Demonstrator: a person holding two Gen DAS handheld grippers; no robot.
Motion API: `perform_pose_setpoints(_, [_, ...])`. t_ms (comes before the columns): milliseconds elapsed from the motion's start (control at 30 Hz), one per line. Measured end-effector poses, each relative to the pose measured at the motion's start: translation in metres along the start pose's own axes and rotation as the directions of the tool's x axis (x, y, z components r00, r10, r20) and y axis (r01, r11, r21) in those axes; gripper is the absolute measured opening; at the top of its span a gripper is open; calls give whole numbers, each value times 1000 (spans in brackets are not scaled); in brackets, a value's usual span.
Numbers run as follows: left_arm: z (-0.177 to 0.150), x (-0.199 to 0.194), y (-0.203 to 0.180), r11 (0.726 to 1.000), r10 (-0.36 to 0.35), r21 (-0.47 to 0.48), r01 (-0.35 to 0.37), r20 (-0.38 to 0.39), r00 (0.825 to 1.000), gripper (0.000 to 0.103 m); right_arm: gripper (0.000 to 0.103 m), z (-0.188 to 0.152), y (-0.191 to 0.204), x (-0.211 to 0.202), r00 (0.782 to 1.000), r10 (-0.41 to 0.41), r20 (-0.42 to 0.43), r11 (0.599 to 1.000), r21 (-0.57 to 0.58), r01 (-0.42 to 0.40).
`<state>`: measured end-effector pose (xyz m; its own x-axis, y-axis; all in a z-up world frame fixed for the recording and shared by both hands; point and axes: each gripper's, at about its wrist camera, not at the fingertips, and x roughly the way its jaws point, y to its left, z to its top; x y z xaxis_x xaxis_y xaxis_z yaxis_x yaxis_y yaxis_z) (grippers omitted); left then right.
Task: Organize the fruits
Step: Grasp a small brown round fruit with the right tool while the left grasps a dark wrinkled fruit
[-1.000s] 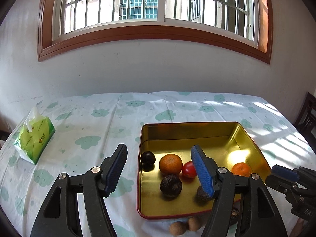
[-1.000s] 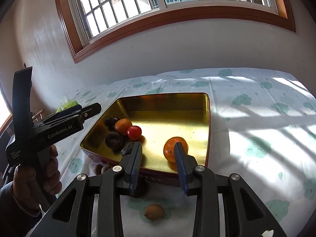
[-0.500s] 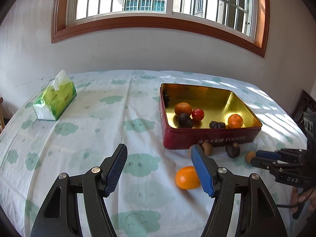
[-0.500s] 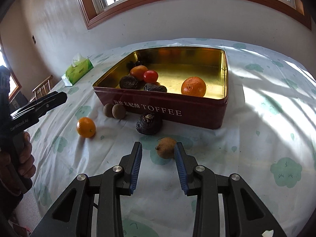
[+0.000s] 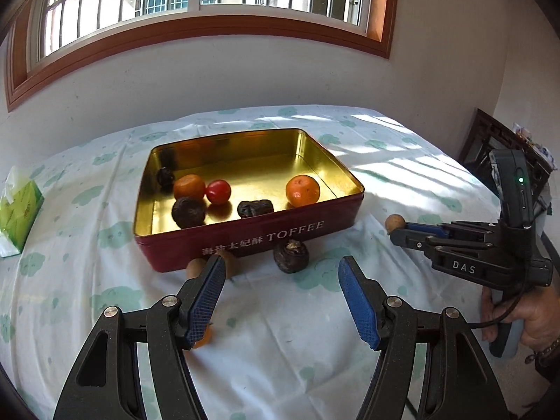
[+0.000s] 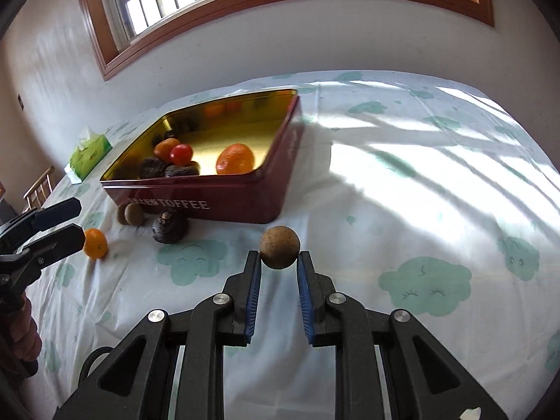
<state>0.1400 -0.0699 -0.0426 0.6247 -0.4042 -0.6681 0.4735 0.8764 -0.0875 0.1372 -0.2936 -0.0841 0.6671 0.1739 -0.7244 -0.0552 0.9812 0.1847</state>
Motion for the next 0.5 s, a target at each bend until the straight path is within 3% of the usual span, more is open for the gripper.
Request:
perform_pose_setpoints(167, [8, 40, -23, 999, 39, 20, -38, -64, 997, 63, 19, -1, -29, -4, 1000, -1, 6, 998, 70, 1])
perform_pose_setpoints(333, [7, 63, -21, 995, 100, -12, -102, -117, 988, 54, 19, -1, -22, -2, 1000, 21, 1, 999, 43, -21])
perform_pose_setpoints(500, [3, 82, -11, 991, 107, -56, -119, -171, 979, 50, 19, 0, -21, 3, 999, 43, -24, 998, 45, -42])
